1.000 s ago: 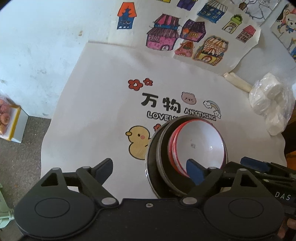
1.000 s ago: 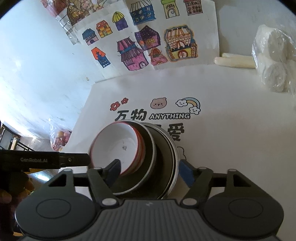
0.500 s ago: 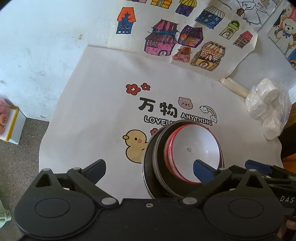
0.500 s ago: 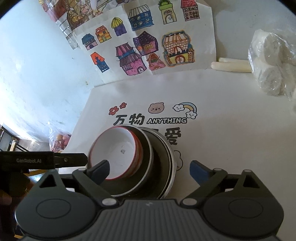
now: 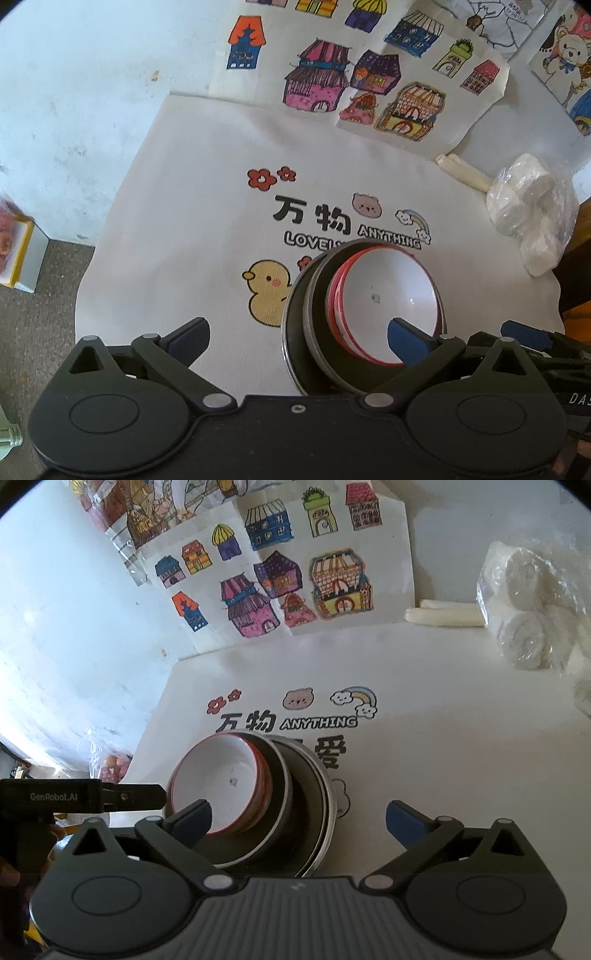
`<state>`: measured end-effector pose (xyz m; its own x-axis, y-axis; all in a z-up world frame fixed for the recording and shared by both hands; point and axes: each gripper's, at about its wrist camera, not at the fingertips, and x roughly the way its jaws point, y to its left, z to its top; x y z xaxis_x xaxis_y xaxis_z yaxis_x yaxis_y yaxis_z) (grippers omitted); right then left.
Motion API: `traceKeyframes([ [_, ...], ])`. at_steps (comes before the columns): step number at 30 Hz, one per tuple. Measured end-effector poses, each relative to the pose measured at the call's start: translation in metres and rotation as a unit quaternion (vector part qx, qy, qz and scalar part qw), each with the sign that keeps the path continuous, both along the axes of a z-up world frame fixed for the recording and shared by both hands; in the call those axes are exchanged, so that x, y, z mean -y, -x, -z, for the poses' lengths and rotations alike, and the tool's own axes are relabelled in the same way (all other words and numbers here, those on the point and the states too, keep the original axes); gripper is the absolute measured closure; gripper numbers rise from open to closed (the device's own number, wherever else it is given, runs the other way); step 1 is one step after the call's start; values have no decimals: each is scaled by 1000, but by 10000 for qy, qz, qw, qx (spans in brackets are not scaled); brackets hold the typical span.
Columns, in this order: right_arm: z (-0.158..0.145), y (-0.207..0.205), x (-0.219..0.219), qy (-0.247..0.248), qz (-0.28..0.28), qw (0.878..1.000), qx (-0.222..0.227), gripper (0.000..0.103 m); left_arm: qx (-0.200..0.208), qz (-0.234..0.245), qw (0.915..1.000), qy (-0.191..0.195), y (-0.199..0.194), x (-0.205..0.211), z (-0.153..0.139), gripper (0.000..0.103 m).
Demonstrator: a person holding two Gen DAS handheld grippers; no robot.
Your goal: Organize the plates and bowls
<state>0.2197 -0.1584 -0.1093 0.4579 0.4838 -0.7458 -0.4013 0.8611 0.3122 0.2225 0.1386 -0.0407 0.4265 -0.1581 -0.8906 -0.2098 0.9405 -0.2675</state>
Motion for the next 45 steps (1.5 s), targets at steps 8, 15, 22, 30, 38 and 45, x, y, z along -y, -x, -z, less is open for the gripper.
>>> traceKeyframes([
  [8,-7,-3,6,-109,42,9998,190,0,282,86,9995,-75,0,5,-10,1],
  [15,-12,3,2,-15,-74,9991,412,0,526,154,9981,-291,6,12,-20,1],
  [22,-22,15,8,17,-89,9978,659,0,745,150,9962,-425,17,20,-34,1],
  [30,-31,33,24,-26,-61,9966,816,0,982,203,9922,-734,35,36,-50,1],
  [38,-42,54,36,-28,-88,9945,1046,0,1193,161,9891,-852,57,50,-63,1],
  [45,-50,74,46,-78,-101,9925,1219,0,1336,135,9867,-913,76,58,-72,1],
])
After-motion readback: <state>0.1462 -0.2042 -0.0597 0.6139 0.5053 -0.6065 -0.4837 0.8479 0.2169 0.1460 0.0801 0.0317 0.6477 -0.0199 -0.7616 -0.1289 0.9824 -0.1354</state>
